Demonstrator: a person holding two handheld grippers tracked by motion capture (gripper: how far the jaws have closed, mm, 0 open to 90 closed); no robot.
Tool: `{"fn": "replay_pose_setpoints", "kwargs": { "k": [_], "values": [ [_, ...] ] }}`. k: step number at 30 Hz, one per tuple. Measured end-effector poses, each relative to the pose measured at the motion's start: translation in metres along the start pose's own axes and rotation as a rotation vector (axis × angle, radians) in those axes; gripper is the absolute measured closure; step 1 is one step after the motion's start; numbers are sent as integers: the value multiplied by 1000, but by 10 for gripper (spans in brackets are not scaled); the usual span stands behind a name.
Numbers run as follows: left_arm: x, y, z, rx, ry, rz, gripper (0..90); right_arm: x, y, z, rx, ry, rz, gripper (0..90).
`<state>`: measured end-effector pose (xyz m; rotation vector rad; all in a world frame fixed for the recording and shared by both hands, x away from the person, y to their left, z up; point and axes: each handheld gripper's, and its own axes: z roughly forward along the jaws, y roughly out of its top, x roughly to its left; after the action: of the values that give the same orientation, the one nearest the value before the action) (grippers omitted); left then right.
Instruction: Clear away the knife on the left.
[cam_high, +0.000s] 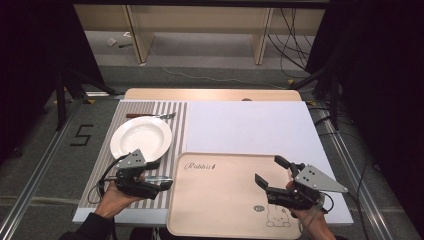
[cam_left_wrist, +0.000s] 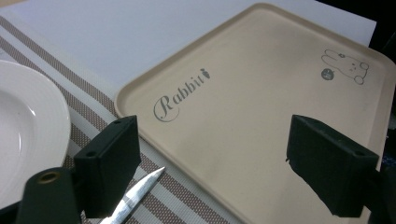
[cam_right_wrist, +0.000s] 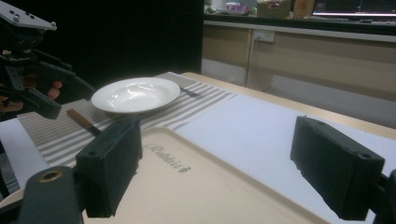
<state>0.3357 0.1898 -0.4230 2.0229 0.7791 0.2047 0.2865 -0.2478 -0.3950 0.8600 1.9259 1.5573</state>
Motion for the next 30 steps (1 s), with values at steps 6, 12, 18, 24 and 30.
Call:
{"fn": "replay_pose_setpoints", "kwargs": {
  "k": [6, 12, 18, 24, 30],
  "values": [
    [6, -3, 2, 77, 22, 16, 174, 0, 0, 0, 0, 5, -2, 176],
    [21, -7, -6, 199, 91, 30, 193, 0, 0, 0, 3, 9, -5, 177],
    [35, -14, -14, 262, 132, 0, 221, 1, 0, 1, 1, 11, -4, 176],
    [39, -20, -11, 337, 145, 0, 238, 1, 0, 0, 2, 10, -6, 176],
    [48, -25, -12, 394, 184, 15, 255, 1, 0, 1, 5, 12, -8, 176]
  ]
}}
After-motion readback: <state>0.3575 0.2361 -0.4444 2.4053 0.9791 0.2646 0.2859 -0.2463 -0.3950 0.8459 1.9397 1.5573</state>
